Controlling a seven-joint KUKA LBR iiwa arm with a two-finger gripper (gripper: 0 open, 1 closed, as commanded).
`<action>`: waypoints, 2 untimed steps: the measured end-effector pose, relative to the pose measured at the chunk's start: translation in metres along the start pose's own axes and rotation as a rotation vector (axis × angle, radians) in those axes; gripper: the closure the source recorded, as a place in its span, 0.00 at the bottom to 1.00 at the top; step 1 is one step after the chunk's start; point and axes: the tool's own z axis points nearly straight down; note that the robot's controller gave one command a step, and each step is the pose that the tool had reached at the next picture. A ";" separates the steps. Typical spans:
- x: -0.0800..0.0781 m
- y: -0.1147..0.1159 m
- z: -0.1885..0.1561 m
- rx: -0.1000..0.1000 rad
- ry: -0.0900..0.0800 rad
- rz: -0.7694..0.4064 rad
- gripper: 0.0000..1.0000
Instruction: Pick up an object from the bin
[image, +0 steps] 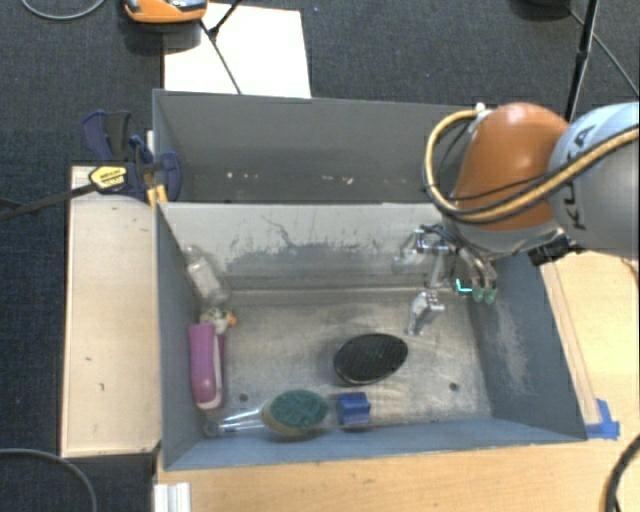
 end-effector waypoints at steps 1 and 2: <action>0.007 0.022 0.064 0.005 -0.026 0.008 0.00; 0.003 0.034 0.070 0.002 -0.021 0.012 0.00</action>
Offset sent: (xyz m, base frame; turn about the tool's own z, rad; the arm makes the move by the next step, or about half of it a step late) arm -0.0185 0.0335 -0.0968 0.0071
